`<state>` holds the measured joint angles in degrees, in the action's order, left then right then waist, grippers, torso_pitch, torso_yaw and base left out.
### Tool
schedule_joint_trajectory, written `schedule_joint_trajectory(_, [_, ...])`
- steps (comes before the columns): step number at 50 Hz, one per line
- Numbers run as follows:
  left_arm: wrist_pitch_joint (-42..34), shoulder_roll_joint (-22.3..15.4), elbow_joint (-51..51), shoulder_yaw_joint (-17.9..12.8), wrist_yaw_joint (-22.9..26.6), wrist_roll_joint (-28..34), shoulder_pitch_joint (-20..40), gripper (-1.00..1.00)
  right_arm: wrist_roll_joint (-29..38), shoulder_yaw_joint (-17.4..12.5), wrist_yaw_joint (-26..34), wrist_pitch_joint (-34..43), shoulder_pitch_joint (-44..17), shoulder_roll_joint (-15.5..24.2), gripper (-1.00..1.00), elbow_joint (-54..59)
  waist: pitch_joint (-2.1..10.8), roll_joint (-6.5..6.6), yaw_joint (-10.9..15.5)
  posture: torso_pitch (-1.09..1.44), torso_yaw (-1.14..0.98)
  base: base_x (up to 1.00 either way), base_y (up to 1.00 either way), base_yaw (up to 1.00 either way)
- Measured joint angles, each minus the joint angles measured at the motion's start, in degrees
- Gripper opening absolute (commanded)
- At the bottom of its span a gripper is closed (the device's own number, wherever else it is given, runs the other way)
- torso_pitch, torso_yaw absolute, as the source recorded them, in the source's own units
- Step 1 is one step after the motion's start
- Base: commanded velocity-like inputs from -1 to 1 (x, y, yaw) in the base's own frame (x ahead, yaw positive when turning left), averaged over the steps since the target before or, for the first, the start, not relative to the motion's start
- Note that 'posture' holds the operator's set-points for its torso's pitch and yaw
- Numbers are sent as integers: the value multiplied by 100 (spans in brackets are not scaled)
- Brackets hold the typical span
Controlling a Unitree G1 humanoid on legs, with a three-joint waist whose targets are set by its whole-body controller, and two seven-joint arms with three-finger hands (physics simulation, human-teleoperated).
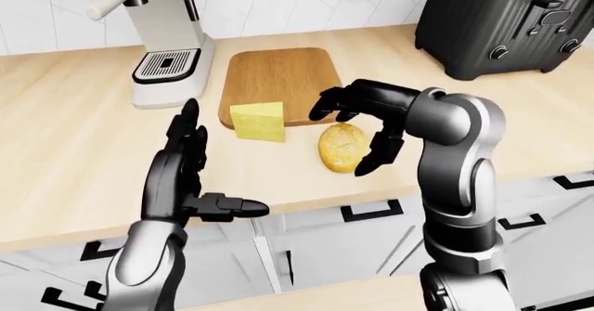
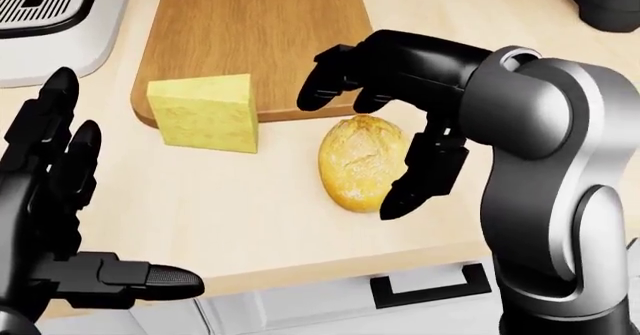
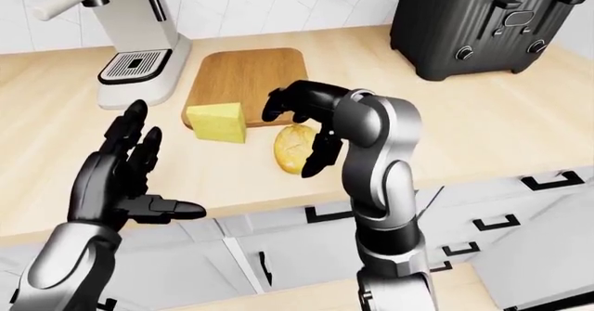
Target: Place the bread and cheese on the cutting board.
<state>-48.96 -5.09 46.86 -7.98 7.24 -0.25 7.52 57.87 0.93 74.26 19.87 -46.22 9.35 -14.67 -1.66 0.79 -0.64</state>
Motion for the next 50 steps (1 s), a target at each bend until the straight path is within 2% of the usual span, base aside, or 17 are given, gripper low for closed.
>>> schedule_joint_trajectory(24, [117,21,-45,4,20,17,-94,100,31,59,-137,-104,106,-120,38,113,10,-1,6,0,0,0,0,0])
schedule_joint_trajectory(41, [174,29,9,-3,21,60,-131,100,-138,-48,-568,-417,483,-52,22,-49,72,-27,26,0,0,0,0,0])
schedule_joint_trajectory(45, [173,28,34,-29,30,55,-141,100,-186,-76,-732,-497,545,-41,-4,-45,82,-35,31,0,0,0,0,0])
schedule_joint_trajectory(46, [169,27,44,-37,30,54,-142,100,-198,-86,-776,-514,552,-36,-25,-40,85,-36,32,0,0,0,0,0])
schedule_joint_trajectory(49, [189,30,47,-66,31,43,-153,100,-240,-94,-874,-540,579,-38,-57,-21,94,-39,34,0,0,0,0,0])
schedule_joint_trajectory(50, [198,28,43,-72,31,40,-158,100,-251,-94,-901,-546,585,-37,-79,-15,96,-40,36,0,0,0,0,0])
